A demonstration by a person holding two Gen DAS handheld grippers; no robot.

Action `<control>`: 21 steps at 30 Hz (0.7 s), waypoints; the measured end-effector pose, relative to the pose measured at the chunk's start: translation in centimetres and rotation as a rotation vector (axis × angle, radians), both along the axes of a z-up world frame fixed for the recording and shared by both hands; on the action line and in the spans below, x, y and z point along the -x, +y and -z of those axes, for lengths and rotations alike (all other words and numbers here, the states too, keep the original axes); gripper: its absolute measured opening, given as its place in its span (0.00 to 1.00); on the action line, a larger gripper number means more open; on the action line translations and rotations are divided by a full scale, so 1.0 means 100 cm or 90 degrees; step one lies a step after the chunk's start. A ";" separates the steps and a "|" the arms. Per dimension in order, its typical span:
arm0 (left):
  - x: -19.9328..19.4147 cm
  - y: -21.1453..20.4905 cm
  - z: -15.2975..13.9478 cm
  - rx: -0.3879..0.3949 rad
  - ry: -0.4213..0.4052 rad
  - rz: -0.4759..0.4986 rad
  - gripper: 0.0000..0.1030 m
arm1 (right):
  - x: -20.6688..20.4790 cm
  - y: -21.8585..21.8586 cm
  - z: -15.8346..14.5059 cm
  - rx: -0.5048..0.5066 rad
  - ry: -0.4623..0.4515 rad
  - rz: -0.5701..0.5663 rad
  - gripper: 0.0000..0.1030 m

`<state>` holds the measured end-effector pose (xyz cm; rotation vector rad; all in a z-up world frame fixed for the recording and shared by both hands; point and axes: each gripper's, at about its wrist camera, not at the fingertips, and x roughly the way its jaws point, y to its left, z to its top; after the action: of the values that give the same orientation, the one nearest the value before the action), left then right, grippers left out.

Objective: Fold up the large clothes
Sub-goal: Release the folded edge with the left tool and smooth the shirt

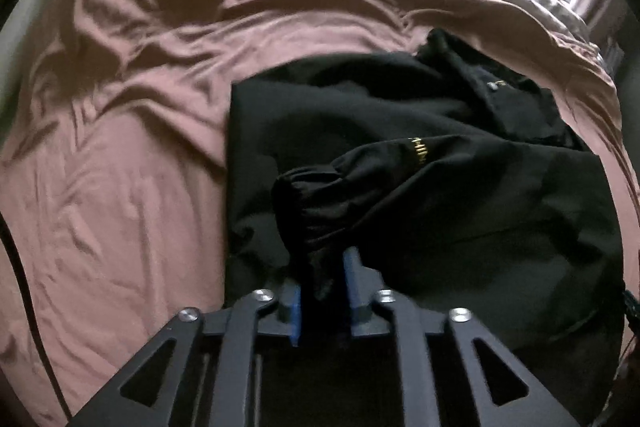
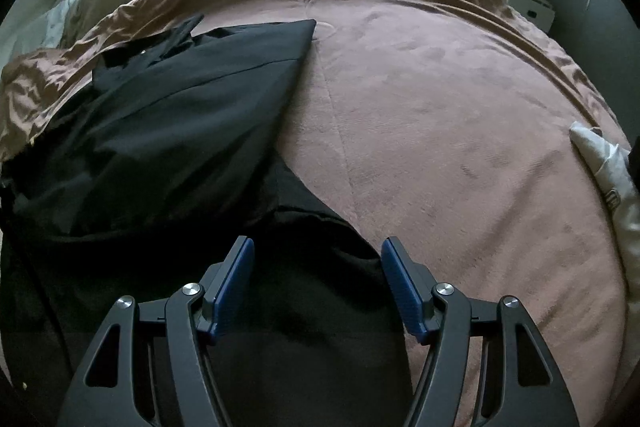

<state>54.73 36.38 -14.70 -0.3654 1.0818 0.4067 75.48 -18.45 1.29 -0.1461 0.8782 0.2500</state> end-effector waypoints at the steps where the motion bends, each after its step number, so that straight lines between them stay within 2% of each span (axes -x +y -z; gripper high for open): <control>1: 0.002 0.001 0.002 -0.005 0.004 -0.005 0.36 | -0.001 0.001 0.001 0.004 0.001 0.001 0.62; 2: 0.005 0.001 0.003 -0.013 0.006 -0.008 0.41 | -0.001 0.001 0.000 0.005 0.002 0.003 0.62; 3: 0.010 0.002 0.003 -0.019 0.004 -0.009 0.43 | 0.000 0.001 0.000 0.006 0.003 0.005 0.62; 8: 0.038 0.001 -0.006 -0.008 -0.018 -0.007 0.44 | 0.016 0.000 -0.008 -0.001 -0.008 0.001 0.62; 15: 0.091 -0.018 -0.022 0.000 -0.034 0.010 0.45 | 0.059 -0.008 -0.021 -0.011 -0.022 -0.021 0.62; 16: 0.098 -0.021 -0.024 0.002 -0.037 0.010 0.49 | 0.066 -0.010 -0.023 -0.012 -0.025 -0.023 0.62; 17: 0.108 -0.025 -0.026 0.004 -0.041 0.011 0.59 | 0.072 -0.013 -0.026 -0.013 -0.028 -0.027 0.62; 19: 0.127 -0.034 -0.031 -0.001 -0.053 0.015 0.72 | 0.090 -0.018 -0.033 -0.016 -0.035 -0.032 0.62; 21: 0.143 -0.042 -0.035 -0.012 -0.061 0.018 0.76 | 0.105 -0.024 -0.038 -0.022 -0.042 -0.031 0.62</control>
<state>40.40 32.21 -11.15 -0.3491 0.9874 0.3703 64.96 -20.89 5.11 -0.1423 0.8057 0.3045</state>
